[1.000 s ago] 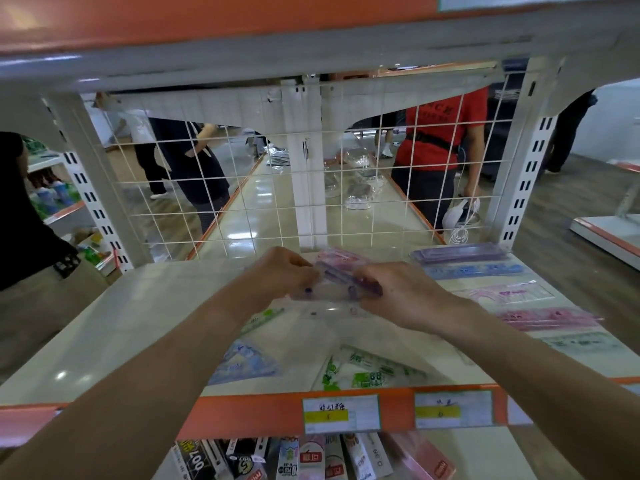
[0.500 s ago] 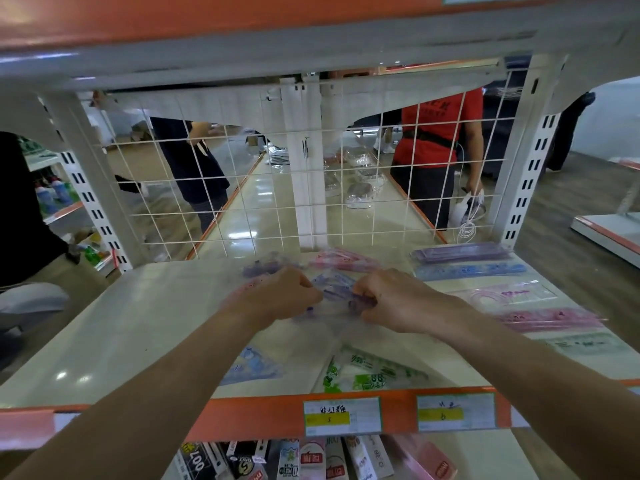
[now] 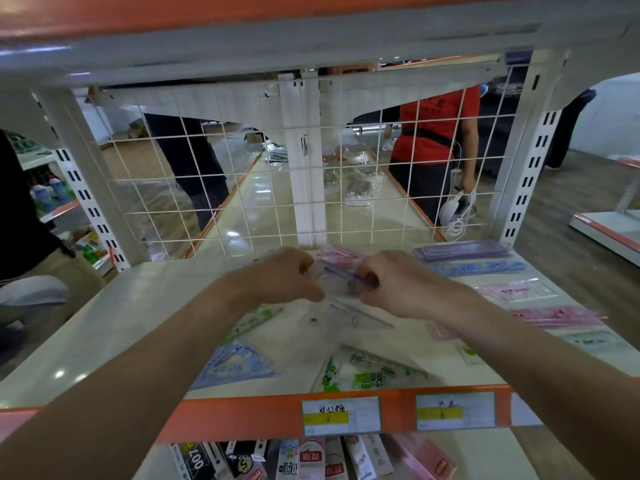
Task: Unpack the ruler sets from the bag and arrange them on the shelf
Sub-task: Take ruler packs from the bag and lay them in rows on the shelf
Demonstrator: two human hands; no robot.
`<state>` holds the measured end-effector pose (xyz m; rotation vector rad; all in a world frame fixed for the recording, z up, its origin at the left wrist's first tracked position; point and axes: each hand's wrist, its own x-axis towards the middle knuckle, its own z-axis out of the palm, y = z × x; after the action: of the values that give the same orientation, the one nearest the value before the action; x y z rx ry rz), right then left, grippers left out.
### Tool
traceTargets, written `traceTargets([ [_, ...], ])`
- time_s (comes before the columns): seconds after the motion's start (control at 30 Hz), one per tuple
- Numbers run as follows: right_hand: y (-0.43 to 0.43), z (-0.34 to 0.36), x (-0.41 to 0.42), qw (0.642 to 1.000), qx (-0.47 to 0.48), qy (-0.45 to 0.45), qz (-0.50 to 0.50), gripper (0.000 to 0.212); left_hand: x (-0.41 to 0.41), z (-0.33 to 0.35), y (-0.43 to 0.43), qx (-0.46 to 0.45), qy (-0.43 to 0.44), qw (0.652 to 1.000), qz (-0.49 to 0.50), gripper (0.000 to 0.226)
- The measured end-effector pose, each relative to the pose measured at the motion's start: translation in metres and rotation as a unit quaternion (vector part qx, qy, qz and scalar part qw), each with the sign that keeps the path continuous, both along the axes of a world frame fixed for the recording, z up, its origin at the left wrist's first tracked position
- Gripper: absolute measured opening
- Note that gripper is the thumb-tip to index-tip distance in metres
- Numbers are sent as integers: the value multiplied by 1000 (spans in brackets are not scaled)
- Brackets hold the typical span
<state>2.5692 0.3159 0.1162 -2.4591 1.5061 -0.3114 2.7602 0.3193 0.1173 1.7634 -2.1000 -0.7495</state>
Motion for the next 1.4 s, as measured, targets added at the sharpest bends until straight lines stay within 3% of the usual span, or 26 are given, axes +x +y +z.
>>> traceTargets([
  [0.1, -3, 2, 3, 1000, 18, 14, 6, 20, -2, -5, -1, -14, -73, 997, -8, 26],
  [0.27, 2, -8, 2, 998, 55, 42, 11, 21, -6, -27, 2, 2, -95, 995, -14, 31],
  [0.57, 4, -19, 2, 997, 44, 62, 6, 19, -21, -23, 10, -25, -211, 977, -32, 10],
  [0.7, 4, -20, 2, 994, 58, 95, 5, 23, -21, -23, 10, -23, -229, 973, -30, 25],
  [0.83, -4, -5, -9, 993, 102, 47, -20, 48, -6, -21, 7, 25, -193, 981, -3, 58],
  [0.93, -5, 2, -13, 992, 117, 38, -19, 43, 2, -19, 7, 44, -179, 983, 5, 67],
  [1.0, 0, -4, -8, 990, 119, 82, 6, 25, 1, -20, 7, 45, -184, 982, 11, 65],
  [1.2, 7, -14, 5, 992, 53, 116, 17, 16, -9, -21, 9, 19, -220, 975, 5, 31],
  [1.4, 6, -16, 4, 990, 36, 132, 18, 13, -14, -25, 5, 0, -224, 975, -2, 15],
])
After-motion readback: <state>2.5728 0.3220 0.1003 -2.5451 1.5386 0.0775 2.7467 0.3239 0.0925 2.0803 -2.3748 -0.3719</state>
